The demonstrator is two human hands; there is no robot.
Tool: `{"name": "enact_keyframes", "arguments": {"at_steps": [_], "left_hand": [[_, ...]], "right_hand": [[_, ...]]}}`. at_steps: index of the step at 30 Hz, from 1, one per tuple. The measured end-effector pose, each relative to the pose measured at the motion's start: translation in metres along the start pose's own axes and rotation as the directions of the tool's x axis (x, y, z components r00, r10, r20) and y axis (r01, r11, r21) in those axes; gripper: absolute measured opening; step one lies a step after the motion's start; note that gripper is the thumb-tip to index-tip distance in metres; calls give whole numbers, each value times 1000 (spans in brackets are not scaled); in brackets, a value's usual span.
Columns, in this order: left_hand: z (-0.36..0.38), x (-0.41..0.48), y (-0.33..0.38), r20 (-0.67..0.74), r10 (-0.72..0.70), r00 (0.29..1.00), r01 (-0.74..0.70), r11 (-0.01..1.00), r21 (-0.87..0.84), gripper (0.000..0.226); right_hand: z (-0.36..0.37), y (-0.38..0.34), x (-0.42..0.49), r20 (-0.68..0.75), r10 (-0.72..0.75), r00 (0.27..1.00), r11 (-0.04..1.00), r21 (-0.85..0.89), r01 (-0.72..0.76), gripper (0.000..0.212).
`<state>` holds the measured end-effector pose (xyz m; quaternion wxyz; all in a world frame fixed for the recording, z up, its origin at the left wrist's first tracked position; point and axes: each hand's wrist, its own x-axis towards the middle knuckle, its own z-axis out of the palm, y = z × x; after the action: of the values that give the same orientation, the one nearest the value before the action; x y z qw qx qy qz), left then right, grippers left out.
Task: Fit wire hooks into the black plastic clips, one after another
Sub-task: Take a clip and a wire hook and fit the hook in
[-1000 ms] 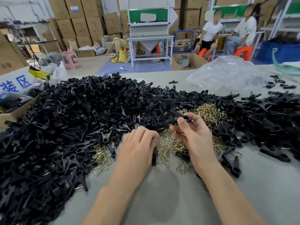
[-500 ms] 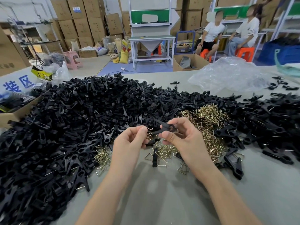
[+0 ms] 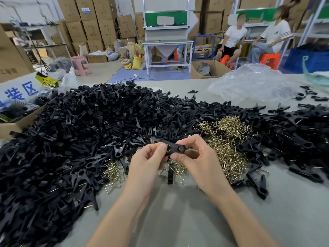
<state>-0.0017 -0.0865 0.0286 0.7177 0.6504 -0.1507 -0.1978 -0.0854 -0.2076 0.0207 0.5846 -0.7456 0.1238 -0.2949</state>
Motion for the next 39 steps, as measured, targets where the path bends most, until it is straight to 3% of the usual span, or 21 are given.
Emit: {"name": "enact_keyframes", "arguments": {"at_steps": [2, 4, 7, 10, 13, 18, 23, 27, 33, 39], "left_hand": [[7, -5, -4, 28, -57, 998, 58, 998, -36, 22], [13, -7, -9, 50, 3, 999, -7, 997, 75, 27], [15, -9, -5, 124, 68, 990, -81, 991, 106, 39], [14, -10, -4, 117, 10, 993, -22, 994, 102, 60], [15, -10, -5, 56, -112, 992, 108, 992, 66, 72], [12, -5, -7, 109, -113, 988, 102, 990, 98, 73], [16, -2, -13, -27, -152, 988, 152, 988, 31, 60], [11, 0, -9, -39, -143, 989, 142, 989, -30, 51], [4, 6, -10, -42, -165, 985, 161, 983, -88, 56], [2, 8, -19, -48, -184, 982, 179, 980, -90, 52]], "right_hand": [[4, 4, -2, 6, -2, 1000, 997, -80, 2, 29], [9, 6, -5, 17, -34, 999, 990, -140, 36, 32], [15, 6, -6, 19, -210, 977, 942, -264, 208, 35], [21, 5, -8, 53, -334, 941, 870, -367, 330, 20], [23, 9, -9, 94, -378, 921, 808, -451, 378, 25], [25, 12, -7, 110, -387, 915, 793, -466, 392, 26], [24, 13, -7, 160, -329, 931, 815, -449, 365, 31], [27, 10, -11, 197, -284, 939, 877, -342, 337, 39], [25, 15, -13, 273, -167, 948, 926, -286, 246, 79], [26, 15, -13, 276, -195, 941, 909, -310, 279, 63]]}}
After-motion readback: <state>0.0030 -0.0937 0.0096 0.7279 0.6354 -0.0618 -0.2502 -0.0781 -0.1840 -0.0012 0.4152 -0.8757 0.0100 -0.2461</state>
